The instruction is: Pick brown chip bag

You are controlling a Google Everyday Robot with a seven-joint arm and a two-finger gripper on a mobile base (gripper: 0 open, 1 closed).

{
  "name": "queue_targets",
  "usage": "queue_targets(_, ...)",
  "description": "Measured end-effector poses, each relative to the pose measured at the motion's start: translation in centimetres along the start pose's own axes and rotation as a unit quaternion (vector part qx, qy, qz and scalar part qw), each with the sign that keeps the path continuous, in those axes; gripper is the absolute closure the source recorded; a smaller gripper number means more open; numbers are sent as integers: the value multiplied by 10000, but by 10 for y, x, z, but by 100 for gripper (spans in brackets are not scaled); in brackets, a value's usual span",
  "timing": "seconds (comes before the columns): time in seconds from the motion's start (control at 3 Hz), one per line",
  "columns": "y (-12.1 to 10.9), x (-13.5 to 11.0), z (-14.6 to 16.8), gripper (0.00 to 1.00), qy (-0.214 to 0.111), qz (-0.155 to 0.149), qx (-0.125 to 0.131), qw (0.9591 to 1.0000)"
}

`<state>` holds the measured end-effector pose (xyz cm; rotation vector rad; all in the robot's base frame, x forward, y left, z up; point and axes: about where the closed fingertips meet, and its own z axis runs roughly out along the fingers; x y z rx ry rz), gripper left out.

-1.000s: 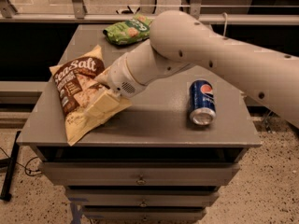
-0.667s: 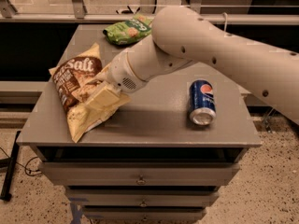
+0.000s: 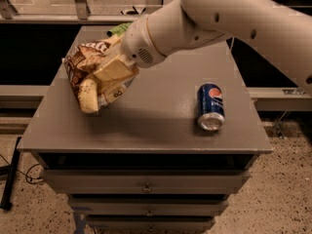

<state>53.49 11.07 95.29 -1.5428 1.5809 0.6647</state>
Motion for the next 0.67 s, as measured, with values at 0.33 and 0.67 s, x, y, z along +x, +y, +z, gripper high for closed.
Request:
queue_targets(0.33,-21,-26,-31,100,-543,71,222,9983)
queue_targets(0.67,-22,-32,-34,100,-606,79,232,9979)
